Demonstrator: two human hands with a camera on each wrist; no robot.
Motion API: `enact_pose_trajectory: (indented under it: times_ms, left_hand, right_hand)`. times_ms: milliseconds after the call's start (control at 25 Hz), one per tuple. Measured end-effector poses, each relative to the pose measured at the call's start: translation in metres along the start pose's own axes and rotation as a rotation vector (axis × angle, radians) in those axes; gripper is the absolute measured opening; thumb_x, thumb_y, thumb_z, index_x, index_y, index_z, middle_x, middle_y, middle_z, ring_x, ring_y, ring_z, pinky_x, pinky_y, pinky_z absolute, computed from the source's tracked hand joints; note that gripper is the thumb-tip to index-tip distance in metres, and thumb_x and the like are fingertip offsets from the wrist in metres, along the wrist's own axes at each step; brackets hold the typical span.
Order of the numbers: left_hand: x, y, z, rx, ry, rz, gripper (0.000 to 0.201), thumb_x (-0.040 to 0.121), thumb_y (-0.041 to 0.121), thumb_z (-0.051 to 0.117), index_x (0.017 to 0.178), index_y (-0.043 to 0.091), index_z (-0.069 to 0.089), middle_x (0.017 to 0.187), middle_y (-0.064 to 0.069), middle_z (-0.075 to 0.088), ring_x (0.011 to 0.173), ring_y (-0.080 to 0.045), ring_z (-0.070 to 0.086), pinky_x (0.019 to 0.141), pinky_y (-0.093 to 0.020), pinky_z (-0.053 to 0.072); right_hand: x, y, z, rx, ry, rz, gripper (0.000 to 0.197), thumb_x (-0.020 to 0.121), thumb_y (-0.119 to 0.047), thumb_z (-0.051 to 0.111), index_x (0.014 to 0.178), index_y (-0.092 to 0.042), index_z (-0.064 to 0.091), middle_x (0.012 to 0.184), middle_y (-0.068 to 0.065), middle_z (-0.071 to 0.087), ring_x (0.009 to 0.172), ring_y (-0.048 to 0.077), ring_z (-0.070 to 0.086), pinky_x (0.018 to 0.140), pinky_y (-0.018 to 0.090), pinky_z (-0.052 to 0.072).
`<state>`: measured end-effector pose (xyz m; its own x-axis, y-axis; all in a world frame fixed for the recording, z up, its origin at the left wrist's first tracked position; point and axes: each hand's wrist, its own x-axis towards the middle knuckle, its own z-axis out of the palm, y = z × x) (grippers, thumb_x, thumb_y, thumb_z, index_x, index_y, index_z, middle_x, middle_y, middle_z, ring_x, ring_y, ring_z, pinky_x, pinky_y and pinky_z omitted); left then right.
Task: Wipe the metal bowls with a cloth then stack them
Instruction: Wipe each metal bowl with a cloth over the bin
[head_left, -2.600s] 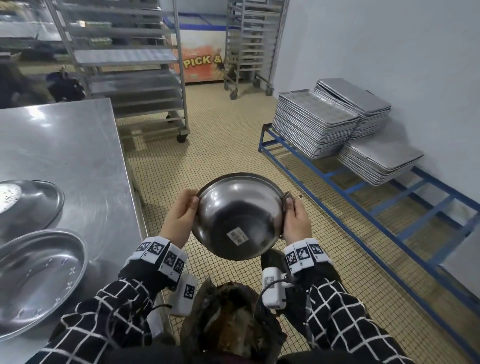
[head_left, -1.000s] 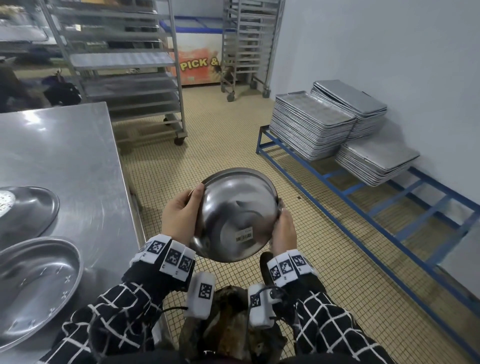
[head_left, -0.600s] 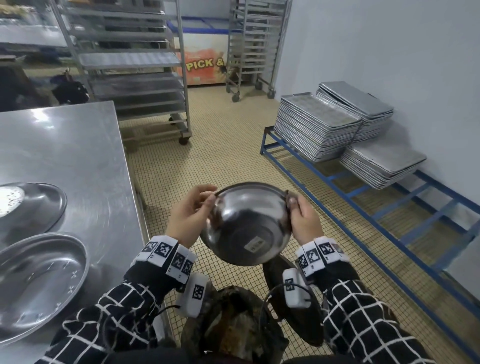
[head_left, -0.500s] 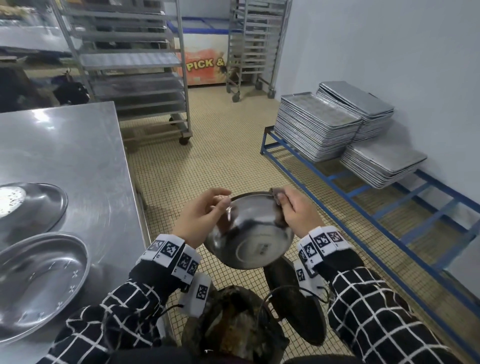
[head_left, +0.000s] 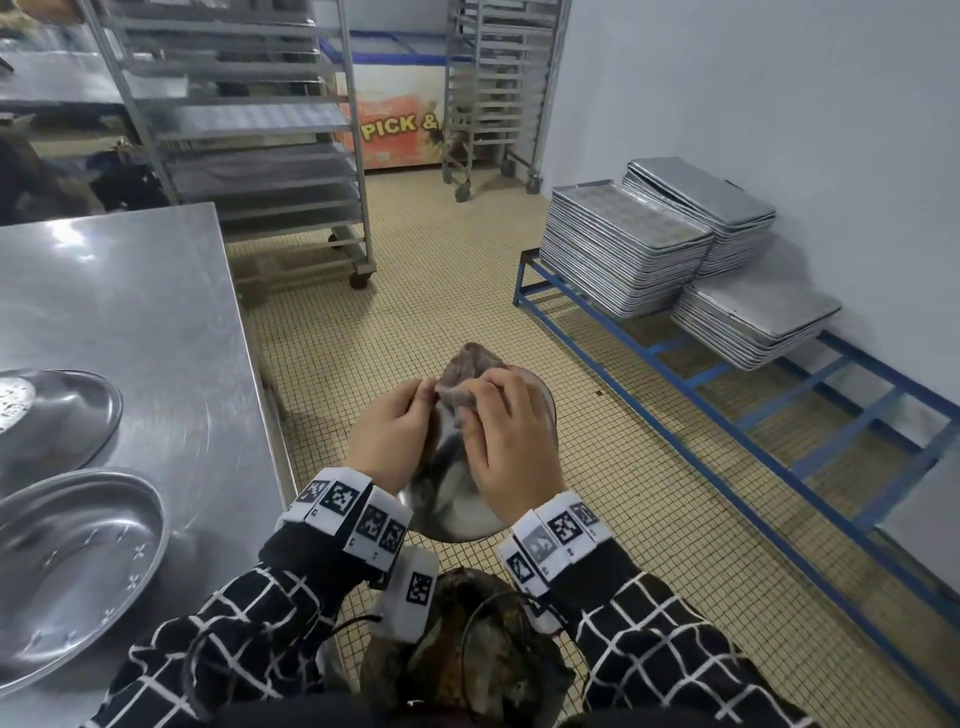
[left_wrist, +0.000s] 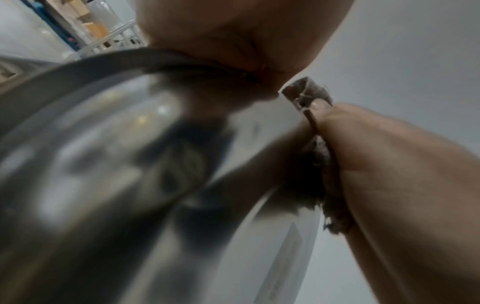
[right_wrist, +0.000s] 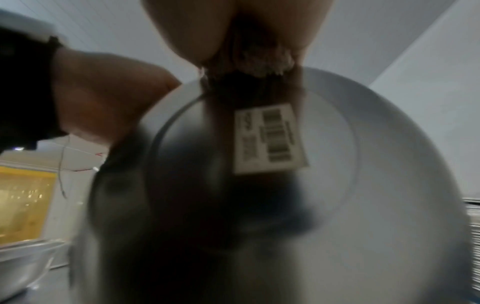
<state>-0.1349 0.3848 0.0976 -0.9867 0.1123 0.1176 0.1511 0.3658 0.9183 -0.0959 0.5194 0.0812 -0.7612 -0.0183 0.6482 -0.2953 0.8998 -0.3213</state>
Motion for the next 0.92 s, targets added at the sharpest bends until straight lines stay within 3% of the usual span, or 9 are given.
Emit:
enact_pose_trajectory:
  times_ms: [80,200,280,400,560,640,720,840,920]
  left_hand:
    - [-0.001,0.003,-0.004,-0.052,0.022,-0.025,0.032,0.098,0.036,0.044,0.082,0.020,0.066,0.078,-0.010,0.068,0.076,-0.027,0.063,0.077,-0.045,0.051]
    - [-0.001,0.003,-0.009,-0.120,0.055,-0.079,0.038,0.099,0.038,0.041,0.085,0.012,0.066,0.083,-0.018,0.065,0.080,-0.032,0.060,0.081,-0.043,0.049]
    - [-0.001,0.003,-0.011,-0.116,0.081,-0.084,0.039,0.100,0.038,0.039,0.084,0.013,0.064,0.077,-0.015,0.062,0.075,-0.027,0.057,0.076,-0.037,0.048]
    - [-0.001,0.003,-0.009,-0.059,0.086,-0.041,0.039,0.100,0.037,0.039,0.082,0.011,0.062,0.074,-0.014,0.061,0.072,-0.029,0.055,0.072,-0.039,0.047]
    - [-0.003,0.006,-0.002,-0.057,0.065,0.034,0.036,0.099,0.031,0.043,0.070,0.013,0.055,0.063,-0.007,0.054,0.058,-0.018,0.047,0.063,-0.041,0.045]
    - [-0.004,0.010,0.000,-0.076,0.057,0.043,0.035,0.099,0.030,0.044,0.070,0.014,0.055,0.064,-0.005,0.056,0.059,-0.015,0.047,0.063,-0.040,0.045]
    - [-0.006,0.012,0.000,-0.110,0.063,0.017,0.037,0.099,0.033,0.042,0.068,0.017,0.053,0.060,0.001,0.052,0.056,-0.010,0.045,0.060,-0.032,0.042]
    - [-0.006,0.012,-0.005,-0.198,0.066,-0.057,0.037,0.098,0.041,0.041,0.076,0.019,0.061,0.068,-0.005,0.059,0.066,-0.015,0.054,0.068,-0.029,0.047]
    - [-0.005,0.010,-0.008,-0.262,0.064,-0.100,0.037,0.096,0.044,0.042,0.086,0.019,0.067,0.080,-0.008,0.067,0.075,-0.020,0.061,0.073,-0.031,0.051]
  right_hand:
    - [-0.003,0.006,0.000,0.050,0.054,0.085,0.035,0.096,-0.033,0.037,0.114,-0.010,0.057,0.121,0.007,0.052,0.113,0.020,0.046,0.094,0.029,0.041]
    - [-0.009,0.027,-0.001,0.299,0.090,0.525,0.040,0.100,-0.036,0.032,0.122,-0.009,0.053,0.123,0.006,0.052,0.108,0.015,0.051,0.089,0.030,0.050]
    - [-0.020,0.033,0.000,0.410,0.039,0.687,0.040,0.100,-0.036,0.032,0.129,-0.012,0.046,0.120,0.004,0.055,0.102,0.012,0.055,0.078,0.023,0.051]
    - [-0.021,0.020,-0.001,0.429,0.091,0.535,0.027,0.099,-0.031,0.037,0.122,-0.017,0.042,0.118,0.003,0.055,0.103,0.014,0.059,0.076,0.019,0.053]
    - [-0.008,-0.004,0.006,0.149,0.046,0.110,0.033,0.098,-0.031,0.039,0.123,-0.013,0.049,0.138,0.004,0.046,0.136,0.022,0.033,0.110,0.039,0.034]
    - [-0.001,-0.005,0.007,0.051,0.034,0.084,0.042,0.096,-0.038,0.038,0.129,-0.013,0.049,0.142,0.002,0.043,0.141,0.023,0.024,0.114,0.043,0.026]
    - [0.003,0.002,0.006,0.057,0.071,0.216,0.049,0.096,-0.042,0.032,0.132,-0.012,0.045,0.143,0.004,0.041,0.139,0.024,0.027,0.112,0.044,0.030]
    - [0.004,0.021,0.001,0.371,0.168,0.679,0.048,0.099,-0.044,0.025,0.136,-0.020,0.042,0.138,0.002,0.043,0.127,0.021,0.043,0.097,0.040,0.047]
    - [-0.003,0.035,0.000,0.634,0.157,0.958,0.042,0.101,-0.043,0.026,0.134,-0.025,0.046,0.125,0.000,0.050,0.115,0.019,0.051,0.090,0.033,0.047]
